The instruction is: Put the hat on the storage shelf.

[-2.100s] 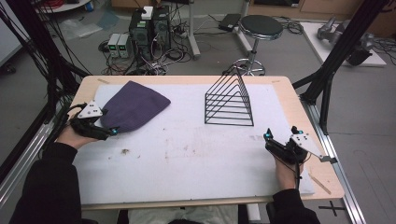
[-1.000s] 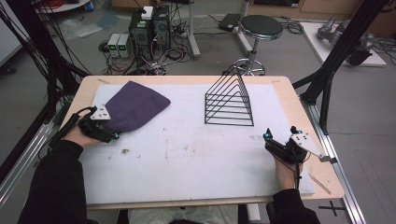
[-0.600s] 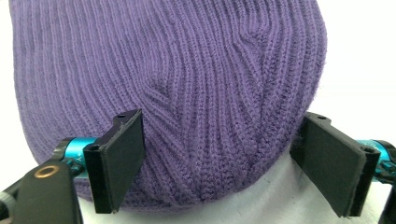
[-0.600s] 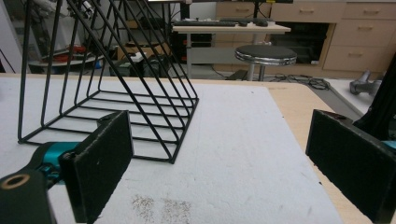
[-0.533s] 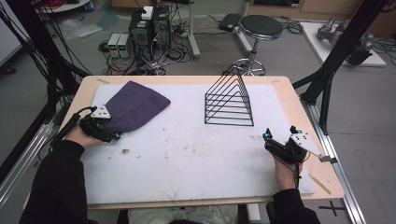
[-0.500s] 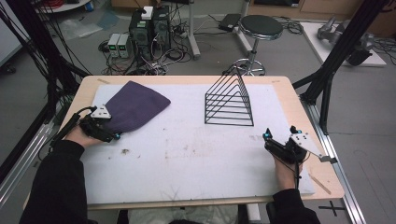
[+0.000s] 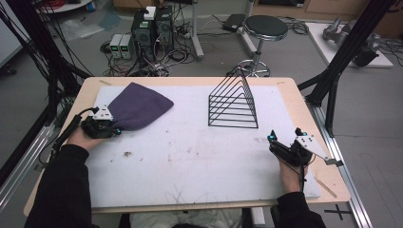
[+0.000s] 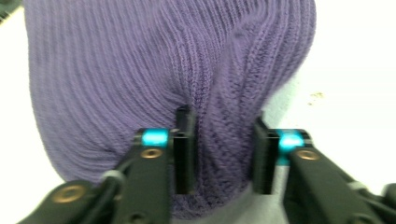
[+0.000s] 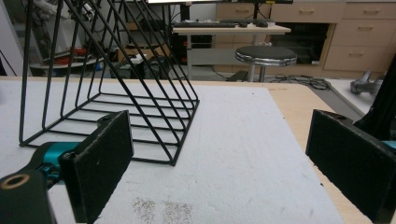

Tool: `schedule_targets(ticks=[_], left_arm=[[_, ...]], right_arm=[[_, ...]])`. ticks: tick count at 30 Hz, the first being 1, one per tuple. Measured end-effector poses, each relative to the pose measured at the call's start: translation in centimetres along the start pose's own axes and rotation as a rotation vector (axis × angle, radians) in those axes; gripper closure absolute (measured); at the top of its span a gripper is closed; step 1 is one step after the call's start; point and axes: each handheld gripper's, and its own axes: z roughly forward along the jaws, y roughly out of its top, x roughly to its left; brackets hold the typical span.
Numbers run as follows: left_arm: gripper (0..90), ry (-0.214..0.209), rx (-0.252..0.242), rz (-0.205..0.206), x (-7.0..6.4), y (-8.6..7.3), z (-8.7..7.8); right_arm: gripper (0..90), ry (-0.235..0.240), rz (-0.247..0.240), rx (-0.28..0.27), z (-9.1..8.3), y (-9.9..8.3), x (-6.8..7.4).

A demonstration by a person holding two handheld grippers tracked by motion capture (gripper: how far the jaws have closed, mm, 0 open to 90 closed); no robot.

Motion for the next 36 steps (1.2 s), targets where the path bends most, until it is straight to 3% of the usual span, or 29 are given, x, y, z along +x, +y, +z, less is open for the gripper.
schedule_targets(ticks=[7,18,36], left_arm=[[79.7,-0.010,0.000,-0.002,-0.1,0.2,-0.4],[80.2,0.004,0.003,0.008,-0.4,0.5,-0.6],[80.3,0.026,-0.038,-0.036,-0.6,1.5,-2.3]], right_arm=[[6.8,0.001,-0.001,0.000,0.0,0.0,0.0],[6.8,0.000,0.005,0.005,0.1,0.0,0.1],[6.8,0.003,0.002,0.008,0.2,0.0,0.1]])
